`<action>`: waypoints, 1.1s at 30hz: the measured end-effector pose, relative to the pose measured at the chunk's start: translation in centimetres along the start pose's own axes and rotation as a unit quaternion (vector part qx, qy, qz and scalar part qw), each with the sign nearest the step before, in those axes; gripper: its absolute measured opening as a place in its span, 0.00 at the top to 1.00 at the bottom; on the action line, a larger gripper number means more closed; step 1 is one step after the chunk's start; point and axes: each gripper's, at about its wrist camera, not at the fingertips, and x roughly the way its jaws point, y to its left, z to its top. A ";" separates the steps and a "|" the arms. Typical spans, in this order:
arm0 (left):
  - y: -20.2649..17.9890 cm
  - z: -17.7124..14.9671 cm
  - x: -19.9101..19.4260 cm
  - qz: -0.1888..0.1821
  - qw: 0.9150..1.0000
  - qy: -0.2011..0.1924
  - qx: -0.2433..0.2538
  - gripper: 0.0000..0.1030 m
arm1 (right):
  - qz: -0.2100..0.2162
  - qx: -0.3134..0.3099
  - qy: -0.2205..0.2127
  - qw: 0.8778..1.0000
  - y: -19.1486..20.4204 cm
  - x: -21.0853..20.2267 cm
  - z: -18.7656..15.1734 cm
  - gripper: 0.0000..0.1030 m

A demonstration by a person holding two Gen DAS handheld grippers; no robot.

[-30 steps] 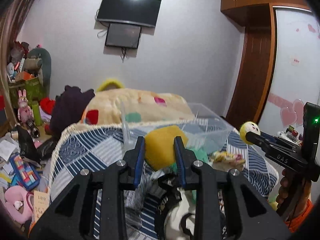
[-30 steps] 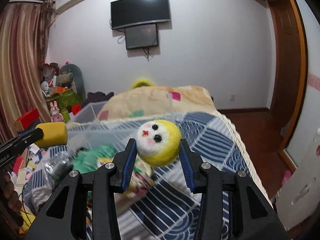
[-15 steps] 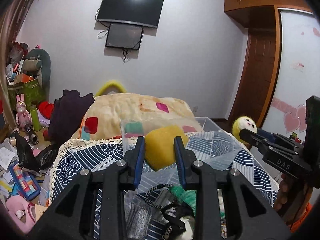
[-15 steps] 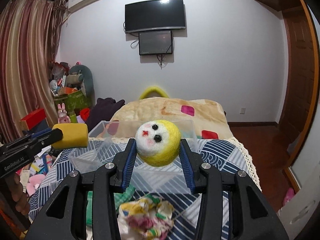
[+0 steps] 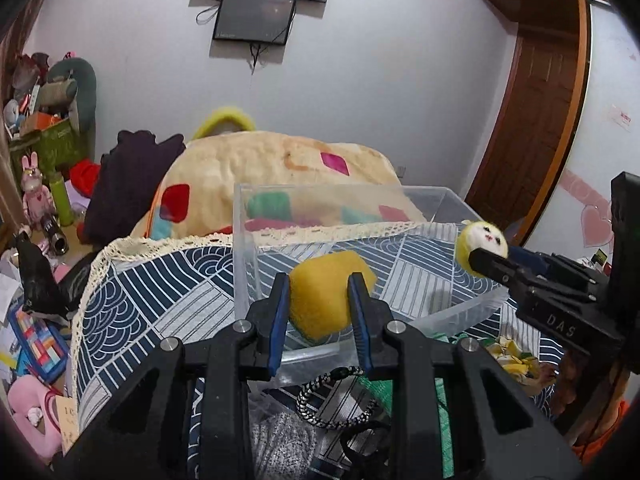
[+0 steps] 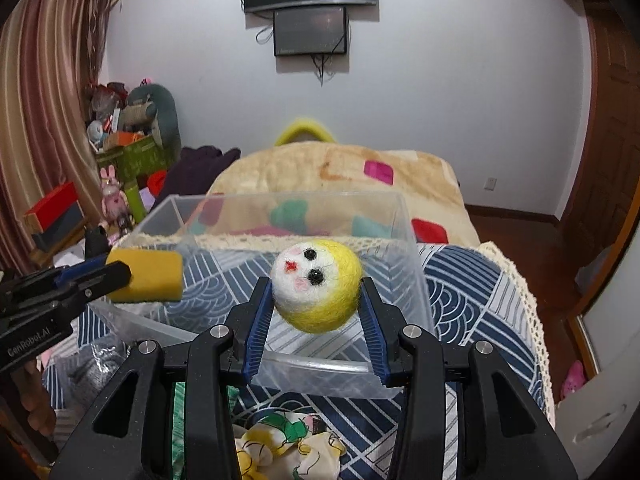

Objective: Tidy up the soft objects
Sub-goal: 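Lower the sponge into the clear box with the left tool while the right tool drops the ball in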

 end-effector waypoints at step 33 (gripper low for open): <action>-5.0 -3.9 -5.4 -0.037 0.997 0.000 0.073 0.26 | 0.000 -0.060 -0.027 0.998 1.0 -6.0 -3.0 0.29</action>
